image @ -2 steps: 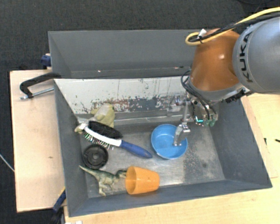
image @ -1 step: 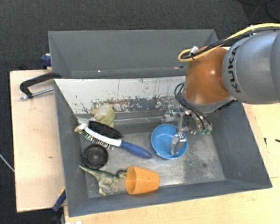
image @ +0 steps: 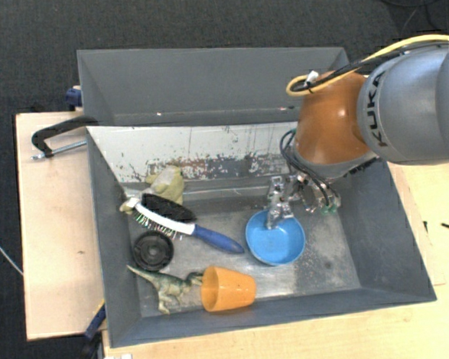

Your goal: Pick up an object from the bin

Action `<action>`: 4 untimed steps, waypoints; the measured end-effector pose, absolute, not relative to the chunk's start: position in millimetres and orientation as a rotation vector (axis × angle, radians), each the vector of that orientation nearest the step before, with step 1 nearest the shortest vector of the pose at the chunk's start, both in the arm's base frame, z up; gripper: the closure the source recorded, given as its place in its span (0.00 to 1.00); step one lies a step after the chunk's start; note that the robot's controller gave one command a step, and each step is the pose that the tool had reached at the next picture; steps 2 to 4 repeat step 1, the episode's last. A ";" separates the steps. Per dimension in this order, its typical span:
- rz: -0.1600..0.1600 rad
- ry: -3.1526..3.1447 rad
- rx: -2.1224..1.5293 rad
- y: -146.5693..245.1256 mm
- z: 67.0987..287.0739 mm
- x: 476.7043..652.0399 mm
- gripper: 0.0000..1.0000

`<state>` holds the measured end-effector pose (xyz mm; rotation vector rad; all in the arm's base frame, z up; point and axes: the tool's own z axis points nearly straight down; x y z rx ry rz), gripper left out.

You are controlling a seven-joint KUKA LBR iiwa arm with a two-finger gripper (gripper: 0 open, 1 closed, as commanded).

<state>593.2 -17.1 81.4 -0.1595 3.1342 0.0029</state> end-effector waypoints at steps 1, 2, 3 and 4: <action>-0.002 3.121 -0.166 -37.6 271.1 600.0 1.00; -0.002 3.121 -0.166 -37.6 271.1 600.0 1.00; -0.002 3.121 -0.166 -37.6 271.1 600.0 1.00; -0.002 3.121 -0.166 -37.6 271.1 600.0 1.00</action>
Offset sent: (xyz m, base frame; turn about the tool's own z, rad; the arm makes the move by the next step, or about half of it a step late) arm 0.0038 -0.0207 0.1830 -0.0063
